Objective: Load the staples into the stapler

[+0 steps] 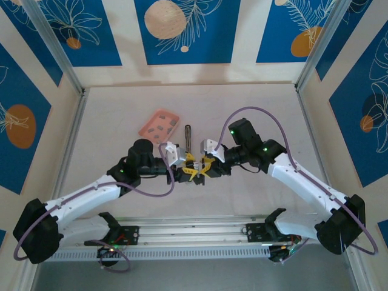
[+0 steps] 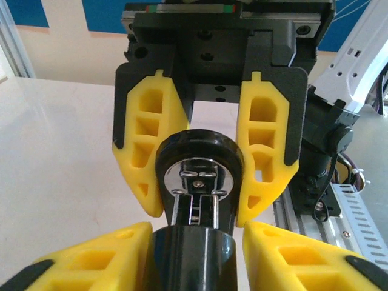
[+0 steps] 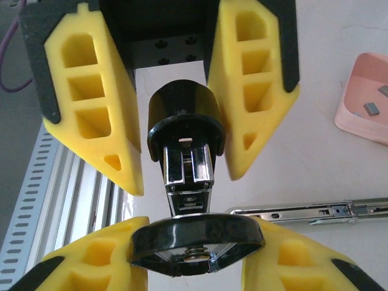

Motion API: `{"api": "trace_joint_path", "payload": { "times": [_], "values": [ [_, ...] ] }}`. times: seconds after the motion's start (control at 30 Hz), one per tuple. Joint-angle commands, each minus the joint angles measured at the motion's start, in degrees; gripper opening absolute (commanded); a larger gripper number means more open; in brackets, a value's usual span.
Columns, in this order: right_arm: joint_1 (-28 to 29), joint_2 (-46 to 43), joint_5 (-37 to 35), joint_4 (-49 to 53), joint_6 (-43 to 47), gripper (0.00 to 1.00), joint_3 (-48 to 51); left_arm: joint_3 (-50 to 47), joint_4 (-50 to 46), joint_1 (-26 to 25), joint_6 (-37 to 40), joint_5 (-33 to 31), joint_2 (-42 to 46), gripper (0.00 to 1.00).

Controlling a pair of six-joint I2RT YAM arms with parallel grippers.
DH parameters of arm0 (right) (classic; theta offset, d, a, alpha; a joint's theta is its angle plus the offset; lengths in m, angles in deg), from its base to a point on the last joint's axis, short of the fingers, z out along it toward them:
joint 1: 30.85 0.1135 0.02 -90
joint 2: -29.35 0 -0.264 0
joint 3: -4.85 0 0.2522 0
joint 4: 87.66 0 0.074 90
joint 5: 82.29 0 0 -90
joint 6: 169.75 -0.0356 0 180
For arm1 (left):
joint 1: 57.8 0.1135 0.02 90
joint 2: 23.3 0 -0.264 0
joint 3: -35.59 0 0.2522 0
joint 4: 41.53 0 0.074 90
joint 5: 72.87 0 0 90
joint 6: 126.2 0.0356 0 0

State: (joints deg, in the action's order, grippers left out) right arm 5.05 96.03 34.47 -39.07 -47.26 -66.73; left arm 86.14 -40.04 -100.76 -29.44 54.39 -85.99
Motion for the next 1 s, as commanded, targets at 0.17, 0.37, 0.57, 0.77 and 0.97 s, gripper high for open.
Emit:
{"api": "trace_joint_path", "payload": {
  "times": [0.17,0.37,0.57,0.77,0.97],
  "values": [
    [-0.2,-2.0,2.3,-3.1,-0.8,0.18,-1.6,1.3,-2.1,0.2,1.8,-0.3,0.5,0.22],
    [-0.3,-6.1,-1.8,-7.2,-21.7,0.72,1.9,3.2,-10.8,0.2,7.4,-10.6,2.4,0.17],
    [1.4,-5.6,-10.6,-6.9,-56.6,0.72,2.6,6.0,-18.8,0.1,13.4,-14.5,1.7,0.17],
    [2.1,0.5,-14.4,4.5,-72.0,0.63,-2.3,6.5,-20.1,0.1,14.2,-14.1,1.3,0.17],
    [3.0,1.8,-11.2,-0.9,-74.4,0.59,-0.8,6.1,-20.1,0.1,13.8,-14.2,1.7,0.17]
  ]
}}
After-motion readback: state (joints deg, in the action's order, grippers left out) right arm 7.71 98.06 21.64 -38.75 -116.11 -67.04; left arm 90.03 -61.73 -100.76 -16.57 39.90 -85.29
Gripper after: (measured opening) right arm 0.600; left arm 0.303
